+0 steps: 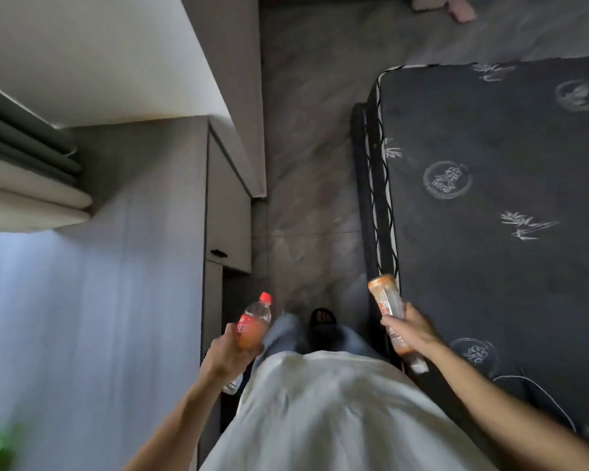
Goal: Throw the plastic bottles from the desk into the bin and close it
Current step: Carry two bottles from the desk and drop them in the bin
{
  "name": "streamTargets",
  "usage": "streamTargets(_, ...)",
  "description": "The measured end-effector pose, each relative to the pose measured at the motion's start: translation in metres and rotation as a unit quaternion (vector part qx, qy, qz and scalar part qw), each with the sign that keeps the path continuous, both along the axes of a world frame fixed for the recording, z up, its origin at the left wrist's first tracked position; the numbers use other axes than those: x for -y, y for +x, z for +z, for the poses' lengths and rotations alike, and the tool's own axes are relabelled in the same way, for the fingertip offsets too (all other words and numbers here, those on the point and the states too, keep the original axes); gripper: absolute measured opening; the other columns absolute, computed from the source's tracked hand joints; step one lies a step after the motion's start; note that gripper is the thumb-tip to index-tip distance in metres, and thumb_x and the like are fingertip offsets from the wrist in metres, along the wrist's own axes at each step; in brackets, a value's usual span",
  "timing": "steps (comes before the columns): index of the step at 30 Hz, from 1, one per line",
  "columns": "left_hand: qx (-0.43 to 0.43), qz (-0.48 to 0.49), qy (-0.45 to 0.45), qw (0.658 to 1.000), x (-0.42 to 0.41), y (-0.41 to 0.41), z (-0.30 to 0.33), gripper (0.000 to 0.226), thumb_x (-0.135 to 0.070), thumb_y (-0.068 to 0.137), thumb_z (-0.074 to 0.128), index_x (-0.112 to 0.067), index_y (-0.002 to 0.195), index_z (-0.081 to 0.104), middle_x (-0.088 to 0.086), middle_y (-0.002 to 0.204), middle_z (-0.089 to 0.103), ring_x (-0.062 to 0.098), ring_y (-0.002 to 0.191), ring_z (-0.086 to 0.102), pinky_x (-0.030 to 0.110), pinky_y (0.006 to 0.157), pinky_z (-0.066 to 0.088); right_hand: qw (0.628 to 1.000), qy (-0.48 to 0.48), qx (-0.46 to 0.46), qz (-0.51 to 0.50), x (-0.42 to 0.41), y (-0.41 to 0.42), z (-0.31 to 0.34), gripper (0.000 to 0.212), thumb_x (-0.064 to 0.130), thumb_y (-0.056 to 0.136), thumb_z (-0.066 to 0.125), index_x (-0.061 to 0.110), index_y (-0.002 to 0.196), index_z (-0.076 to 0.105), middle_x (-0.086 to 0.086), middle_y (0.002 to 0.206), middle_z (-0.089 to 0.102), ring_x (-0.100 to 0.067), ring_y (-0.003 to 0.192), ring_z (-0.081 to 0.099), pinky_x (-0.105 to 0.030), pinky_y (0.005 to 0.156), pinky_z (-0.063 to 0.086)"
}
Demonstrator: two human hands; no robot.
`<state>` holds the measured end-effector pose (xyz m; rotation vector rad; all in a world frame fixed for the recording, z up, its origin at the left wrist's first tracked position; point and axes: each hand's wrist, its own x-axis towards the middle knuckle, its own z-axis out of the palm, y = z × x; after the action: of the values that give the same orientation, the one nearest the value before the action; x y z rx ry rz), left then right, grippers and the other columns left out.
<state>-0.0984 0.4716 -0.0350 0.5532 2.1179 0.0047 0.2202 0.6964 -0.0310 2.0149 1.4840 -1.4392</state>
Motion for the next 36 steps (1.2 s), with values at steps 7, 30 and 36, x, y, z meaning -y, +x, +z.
streamTargets(7,0.006,0.016,-0.035,0.999,-0.042,-0.048,-0.015,0.066,-0.065,0.074,0.077,-0.023,0.116,0.049,-0.003,0.092,0.068,0.016,0.072,0.065,0.031,0.062,0.055,0.999,0.030,-0.023,0.030,-0.115,-0.085,-0.001,0.043,0.032,0.076,0.074,0.015,0.110,0.056,-0.009,0.095,0.069,-0.028,0.084,0.067,-0.038,0.073,0.054)
streamTargets(30,0.041,-0.029,0.074,0.996,-0.520,-0.209,-0.017,0.067,-0.049,0.078,0.081,-0.017,0.131,0.055,0.004,0.109,0.071,0.022,0.087,0.068,0.032,0.076,0.056,0.996,-0.044,0.059,-0.046,-0.342,-0.126,-0.022,0.041,0.031,0.097,0.058,-0.007,0.112,0.062,-0.027,0.105,0.065,-0.041,0.105,0.064,-0.043,0.089,0.048)
streamTargets(36,0.032,0.007,0.034,0.999,-0.570,-0.232,-0.018,0.044,-0.044,0.080,0.082,-0.027,0.113,0.059,-0.004,0.093,0.069,0.020,0.086,0.072,0.024,0.064,0.048,0.998,-0.044,0.041,-0.023,-0.480,-0.176,-0.022,0.034,0.026,0.092,0.067,0.000,0.111,0.057,-0.025,0.102,0.067,-0.039,0.093,0.067,-0.049,0.083,0.054)
